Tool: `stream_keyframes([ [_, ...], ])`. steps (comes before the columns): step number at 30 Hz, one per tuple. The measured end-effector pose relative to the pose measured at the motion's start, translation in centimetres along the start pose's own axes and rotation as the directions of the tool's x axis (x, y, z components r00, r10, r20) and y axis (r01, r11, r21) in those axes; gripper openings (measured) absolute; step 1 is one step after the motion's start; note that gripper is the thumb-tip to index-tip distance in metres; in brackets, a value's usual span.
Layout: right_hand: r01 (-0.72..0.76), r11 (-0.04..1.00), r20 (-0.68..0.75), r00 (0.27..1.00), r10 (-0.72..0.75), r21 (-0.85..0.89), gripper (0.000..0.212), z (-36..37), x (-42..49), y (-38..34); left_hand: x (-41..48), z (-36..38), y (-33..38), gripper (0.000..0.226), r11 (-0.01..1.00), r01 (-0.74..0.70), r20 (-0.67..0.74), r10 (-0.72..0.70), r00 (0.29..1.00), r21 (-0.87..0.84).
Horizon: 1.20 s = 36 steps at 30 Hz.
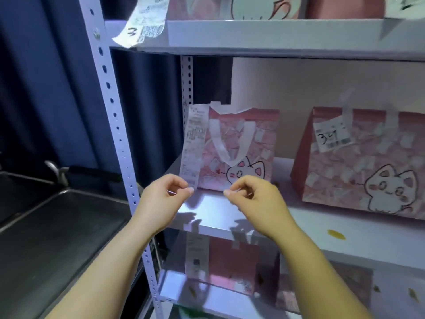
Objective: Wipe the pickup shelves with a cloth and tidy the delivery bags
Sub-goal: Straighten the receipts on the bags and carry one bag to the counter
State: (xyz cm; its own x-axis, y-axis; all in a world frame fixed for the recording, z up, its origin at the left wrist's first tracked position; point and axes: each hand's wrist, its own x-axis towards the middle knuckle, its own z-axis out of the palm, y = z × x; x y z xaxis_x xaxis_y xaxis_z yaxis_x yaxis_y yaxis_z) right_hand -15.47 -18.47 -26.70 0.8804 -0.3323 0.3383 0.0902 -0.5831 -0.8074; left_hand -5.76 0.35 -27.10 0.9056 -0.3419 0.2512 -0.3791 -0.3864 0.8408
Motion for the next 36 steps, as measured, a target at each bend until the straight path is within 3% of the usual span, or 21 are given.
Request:
stream_keyframes([
  [3,-0.059,0.998,0.032,0.998,0.06,-0.035,0.011,2.4,2.3,2.5,2.0,1.2,-1.9,0.008,0.999,0.037,-0.062,-0.037,0.997,-0.003],
  [6,-0.055,0.991,0.074,0.995,0.064,-0.12,0.03,4.4,4.7,4.1,4.4,2.4,-2.7,0.023,0.999,0.022,-0.111,-0.027,0.993,-0.045],
  [10,-0.025,0.962,0.135,0.989,0.064,-0.273,0.045,6.6,7.6,5.0,7.8,3.5,-4.7,0.053,0.984,0.179,-0.087,-0.179,0.98,-0.004],
  [14,-0.062,0.963,0.144,0.984,0.102,-0.261,0.04,8.1,9.0,5.1,9.6,4.4,-5.8,0.045,0.987,0.144,0.037,-0.147,0.988,0.069],
  [17,-0.089,0.958,0.149,0.98,0.133,-0.271,0.035,8.6,9.5,5.1,10.2,4.6,-6.4,0.026,0.993,0.114,-0.026,-0.114,0.993,0.009],
  [18,-0.097,0.963,0.153,0.979,0.138,-0.252,0.034,8.6,9.7,5.0,10.2,4.5,-6.5,0.019,0.994,0.11,-0.046,-0.111,0.993,-0.022],
  [21,-0.134,0.98,0.146,0.977,0.156,-0.148,0.033,8.9,9.8,4.5,9.5,4.0,-6.4,0.038,0.972,0.121,-0.065,-0.137,0.988,-0.203],
  [23,-0.198,0.98,0.139,0.97,0.201,-0.036,0.029,8.9,9.6,3.9,8.9,3.4,-6.0,0.038,0.955,0.134,-0.034,-0.148,0.988,-0.266],
  [26,-0.248,0.957,0.111,0.966,0.233,0.152,0.02,8.6,9.1,3.0,8.2,2.6,-5.3,0.021,0.949,0.121,0.015,-0.122,0.992,-0.29],
  [31,-0.275,0.867,0.092,0.961,0.261,0.415,0.027,8.0,7.5,1.8,7.0,1.9,-4.6,0.015,0.94,0.103,0.06,-0.088,0.994,-0.325],
  [36,-0.279,0.842,0.076,0.958,0.276,0.462,0.02,8.0,6.9,1.4,6.6,1.6,-4.8,0.015,0.929,0.127,0.098,-0.098,0.99,-0.347],
])
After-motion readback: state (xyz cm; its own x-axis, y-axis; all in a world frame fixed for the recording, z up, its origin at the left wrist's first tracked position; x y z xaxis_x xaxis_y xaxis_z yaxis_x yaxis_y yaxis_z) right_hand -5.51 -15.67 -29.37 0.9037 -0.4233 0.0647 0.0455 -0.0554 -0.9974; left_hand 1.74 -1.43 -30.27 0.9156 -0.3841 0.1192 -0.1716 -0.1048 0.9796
